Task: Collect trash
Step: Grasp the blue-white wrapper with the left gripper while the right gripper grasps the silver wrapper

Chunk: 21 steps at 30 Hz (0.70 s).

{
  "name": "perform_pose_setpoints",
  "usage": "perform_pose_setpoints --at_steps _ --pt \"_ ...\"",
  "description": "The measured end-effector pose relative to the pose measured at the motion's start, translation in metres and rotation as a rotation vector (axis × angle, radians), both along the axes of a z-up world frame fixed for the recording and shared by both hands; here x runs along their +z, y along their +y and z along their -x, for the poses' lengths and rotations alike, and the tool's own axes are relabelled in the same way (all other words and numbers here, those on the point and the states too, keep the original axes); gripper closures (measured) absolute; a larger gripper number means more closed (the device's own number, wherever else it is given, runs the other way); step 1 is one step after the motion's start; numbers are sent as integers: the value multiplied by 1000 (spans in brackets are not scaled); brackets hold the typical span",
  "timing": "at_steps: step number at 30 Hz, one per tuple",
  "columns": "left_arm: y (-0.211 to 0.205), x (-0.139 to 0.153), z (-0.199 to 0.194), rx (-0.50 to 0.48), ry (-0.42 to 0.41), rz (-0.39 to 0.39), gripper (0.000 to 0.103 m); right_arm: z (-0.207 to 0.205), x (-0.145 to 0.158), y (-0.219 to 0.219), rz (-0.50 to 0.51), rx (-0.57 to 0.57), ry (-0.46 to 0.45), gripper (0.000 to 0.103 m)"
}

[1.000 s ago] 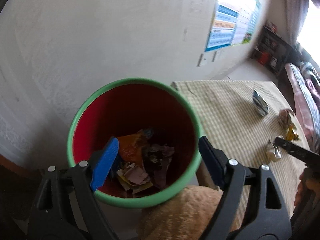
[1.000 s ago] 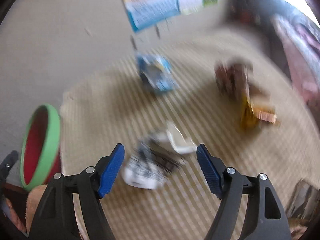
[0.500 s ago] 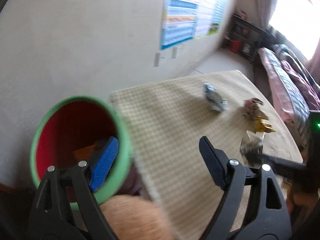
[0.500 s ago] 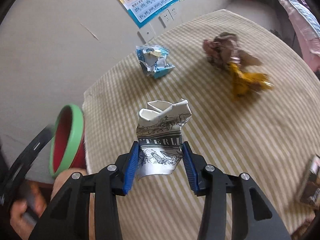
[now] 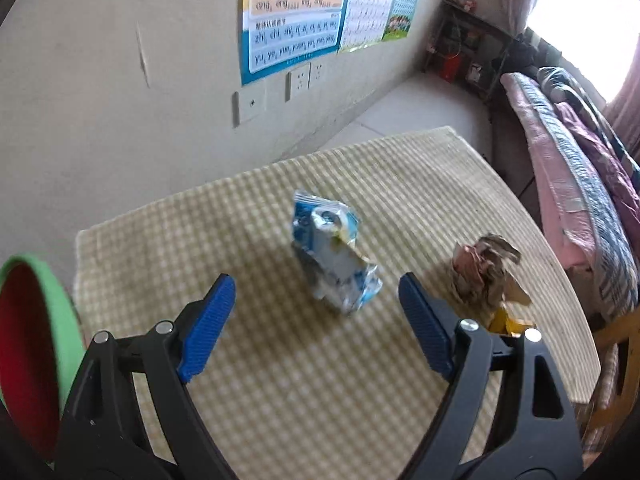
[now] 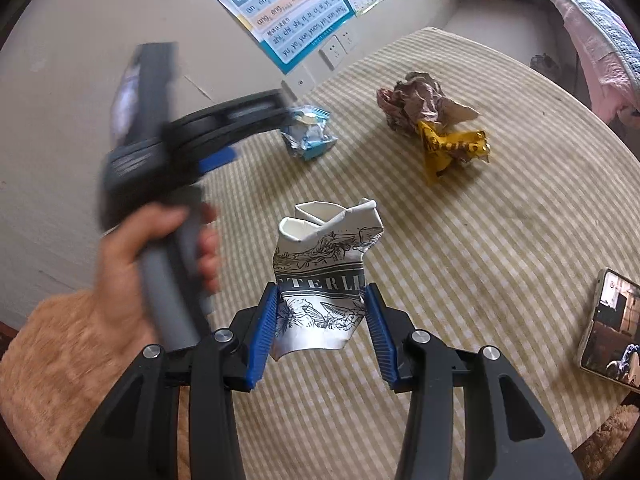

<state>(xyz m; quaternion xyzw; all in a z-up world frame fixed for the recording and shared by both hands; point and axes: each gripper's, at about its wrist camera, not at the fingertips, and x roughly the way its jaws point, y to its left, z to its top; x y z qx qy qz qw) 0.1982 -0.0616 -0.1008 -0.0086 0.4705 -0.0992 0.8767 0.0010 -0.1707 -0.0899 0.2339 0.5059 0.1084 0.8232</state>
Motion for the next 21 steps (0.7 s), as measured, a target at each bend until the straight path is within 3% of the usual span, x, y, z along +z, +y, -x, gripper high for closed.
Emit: perform_pose_setpoints --at_steps 3,9,14,21 --pt "-9 -10 -13 11 36 -3 28 2 -1 0 -7 12 0 60" --pt "-23 -31 -30 9 114 -69 62 2 -17 -6 -4 -2 49 60" --pt "-24 -26 -19 -11 96 -100 73 3 -15 -5 -10 4 41 60" --pt "2 4 29 -63 14 -121 74 1 -16 -8 -14 -7 43 60"
